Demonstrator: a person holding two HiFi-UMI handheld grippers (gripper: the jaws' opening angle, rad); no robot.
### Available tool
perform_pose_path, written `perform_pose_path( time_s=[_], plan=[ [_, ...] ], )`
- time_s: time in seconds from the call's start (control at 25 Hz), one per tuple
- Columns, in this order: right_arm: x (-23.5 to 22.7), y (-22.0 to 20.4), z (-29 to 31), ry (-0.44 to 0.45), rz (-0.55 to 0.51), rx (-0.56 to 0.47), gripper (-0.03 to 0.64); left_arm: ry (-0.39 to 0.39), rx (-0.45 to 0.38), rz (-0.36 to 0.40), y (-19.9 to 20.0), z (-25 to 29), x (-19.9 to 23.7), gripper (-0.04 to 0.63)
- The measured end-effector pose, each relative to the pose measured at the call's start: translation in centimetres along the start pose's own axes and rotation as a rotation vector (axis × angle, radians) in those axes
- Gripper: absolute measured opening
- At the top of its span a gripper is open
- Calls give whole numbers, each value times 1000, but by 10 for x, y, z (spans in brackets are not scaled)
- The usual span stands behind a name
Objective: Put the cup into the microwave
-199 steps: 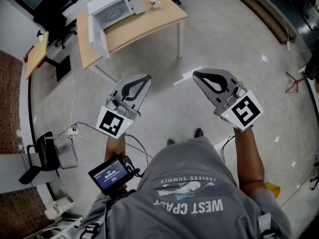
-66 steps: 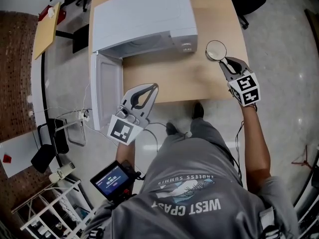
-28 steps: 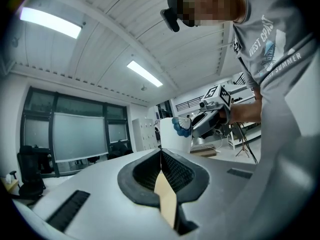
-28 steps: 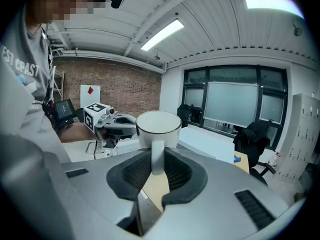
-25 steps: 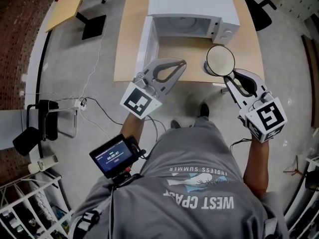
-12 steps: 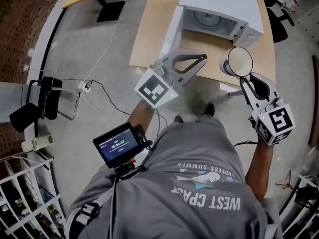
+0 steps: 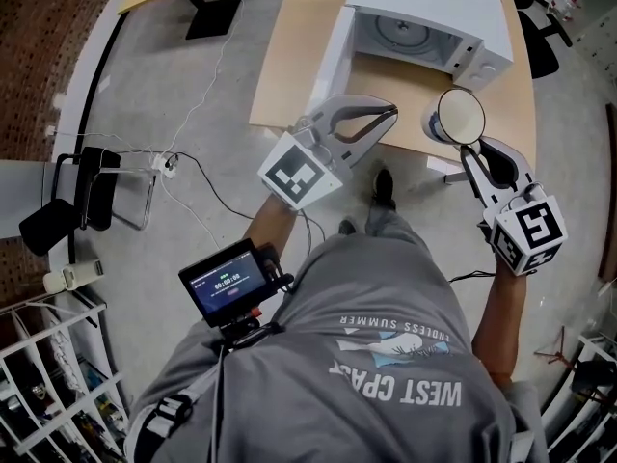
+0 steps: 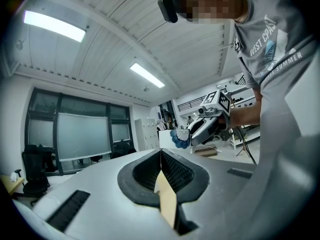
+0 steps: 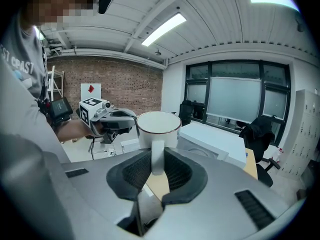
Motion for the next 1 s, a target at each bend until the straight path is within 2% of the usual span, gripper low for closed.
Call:
perform_pose_path(
  time_s=[0.16,0.4,1.0],
  plan=[
    [-6,-11,8,10,15,-11,74,-5,13,27,-6,-1,-1,21],
    [-16,-10,21,34,24,-2,74,30,34,-2,-8,0,10,21],
    [-48,-7,36,66,42,36,74,63,71,-51,-17,18,23,21]
  ],
)
Point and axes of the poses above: the fingertips, and each gripper's own axes: z forward along the fingers, x to its left, y out of its top, the point moved 9 cm from there along -z, backward along the fingers, and after that the axes turned 14 degrees about y, right-handed, at the moved point
